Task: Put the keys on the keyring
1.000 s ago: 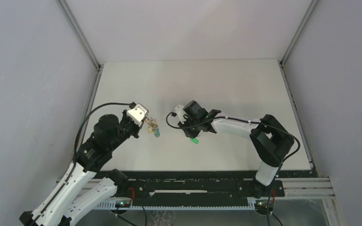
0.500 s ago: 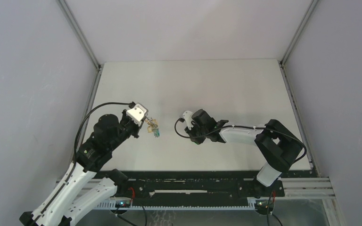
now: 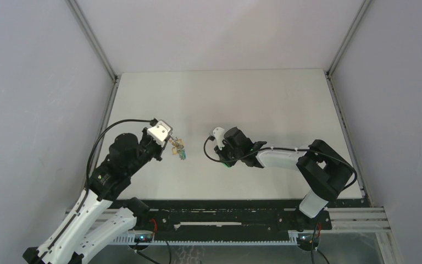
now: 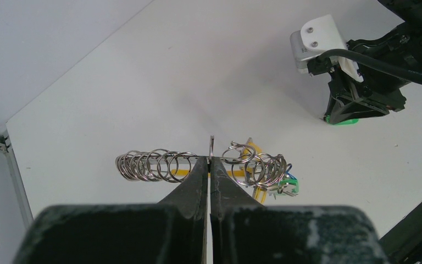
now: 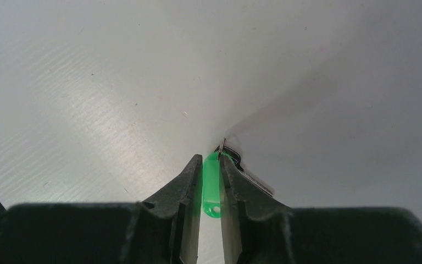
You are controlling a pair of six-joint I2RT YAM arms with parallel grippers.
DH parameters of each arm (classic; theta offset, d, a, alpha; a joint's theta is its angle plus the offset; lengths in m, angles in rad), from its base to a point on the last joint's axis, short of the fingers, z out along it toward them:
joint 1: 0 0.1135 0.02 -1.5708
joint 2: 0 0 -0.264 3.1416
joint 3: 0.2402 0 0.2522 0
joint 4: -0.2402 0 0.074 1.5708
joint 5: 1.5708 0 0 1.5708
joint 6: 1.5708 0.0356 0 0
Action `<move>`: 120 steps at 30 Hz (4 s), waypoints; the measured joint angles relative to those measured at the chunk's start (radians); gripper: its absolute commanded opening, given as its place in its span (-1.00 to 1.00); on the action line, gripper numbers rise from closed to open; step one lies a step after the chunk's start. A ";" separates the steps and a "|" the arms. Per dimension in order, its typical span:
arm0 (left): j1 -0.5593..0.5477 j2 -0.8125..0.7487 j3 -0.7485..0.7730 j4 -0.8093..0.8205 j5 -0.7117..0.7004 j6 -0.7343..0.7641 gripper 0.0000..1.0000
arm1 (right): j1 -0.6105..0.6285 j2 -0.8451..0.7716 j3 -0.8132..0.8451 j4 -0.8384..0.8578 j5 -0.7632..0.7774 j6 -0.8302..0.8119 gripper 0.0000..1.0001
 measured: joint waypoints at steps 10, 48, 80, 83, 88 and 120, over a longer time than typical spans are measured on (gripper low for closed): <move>0.000 0.005 0.000 0.000 0.004 0.000 -1.00 | -0.006 0.015 0.006 0.008 0.006 0.003 -0.72; 0.006 0.010 0.000 0.000 0.065 0.001 -1.00 | -0.006 -0.073 -0.016 0.017 -0.006 -0.047 -1.00; -0.150 0.176 0.114 -0.069 0.454 0.208 -1.00 | -0.003 -0.706 -0.009 -0.216 -0.323 -0.345 -1.00; -0.175 0.194 0.133 -0.068 0.479 0.245 -0.99 | 0.015 -0.707 0.011 -0.229 -0.333 -0.370 -1.00; -0.185 0.205 0.133 -0.084 0.512 0.285 -0.99 | 0.055 -0.709 0.024 -0.237 -0.337 -0.406 -1.00; -0.274 0.133 0.048 -0.076 0.433 0.332 -1.00 | 0.267 -0.591 0.125 -0.291 -0.180 -0.582 -1.00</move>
